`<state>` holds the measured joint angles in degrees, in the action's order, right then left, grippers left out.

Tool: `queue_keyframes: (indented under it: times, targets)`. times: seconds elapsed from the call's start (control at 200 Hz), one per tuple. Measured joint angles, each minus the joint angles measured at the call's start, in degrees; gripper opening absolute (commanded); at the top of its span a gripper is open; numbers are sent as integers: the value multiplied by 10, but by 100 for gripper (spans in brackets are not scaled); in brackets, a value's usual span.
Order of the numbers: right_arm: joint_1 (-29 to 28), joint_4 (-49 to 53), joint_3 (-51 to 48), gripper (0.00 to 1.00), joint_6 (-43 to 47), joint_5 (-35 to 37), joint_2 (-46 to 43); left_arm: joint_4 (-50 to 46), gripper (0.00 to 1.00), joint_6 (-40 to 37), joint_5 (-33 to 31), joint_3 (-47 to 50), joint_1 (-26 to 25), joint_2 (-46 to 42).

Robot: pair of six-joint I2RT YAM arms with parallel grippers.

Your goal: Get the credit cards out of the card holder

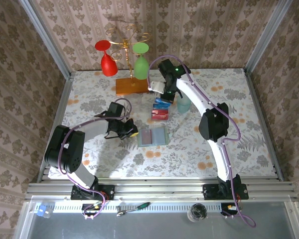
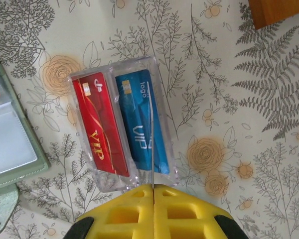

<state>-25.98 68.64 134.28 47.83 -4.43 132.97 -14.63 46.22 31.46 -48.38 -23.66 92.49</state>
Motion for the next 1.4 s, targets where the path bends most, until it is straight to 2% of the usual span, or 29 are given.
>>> queue_keyframes:
  times: [0.175, 0.275, 0.38, 0.735, 1.015, 1.4]
  targets:
    - [0, 0, 8, 0, 3, 0, 16, 0, 0, 0, 0, 7, 1, 0]
    - [0, -1, 10, 10, 3, 0, 23, 0, 0, 0, 0, 12, 1, 0]
    - [0, -1, 10, 16, 4, 7, 29, 1, 0, 0, 0, 12, 1, 0]
    - [0, -33, -22, 17, -12, 13, 19, 6, 0, 0, 0, 12, 1, 0]
    - [-2, -111, -159, 21, -99, 6, -59, 9, 0, 0, 2, 12, 1, 0]
    - [-24, -281, -411, 22, -332, -45, -223, 14, 0, 0, 3, 12, -10, 9]
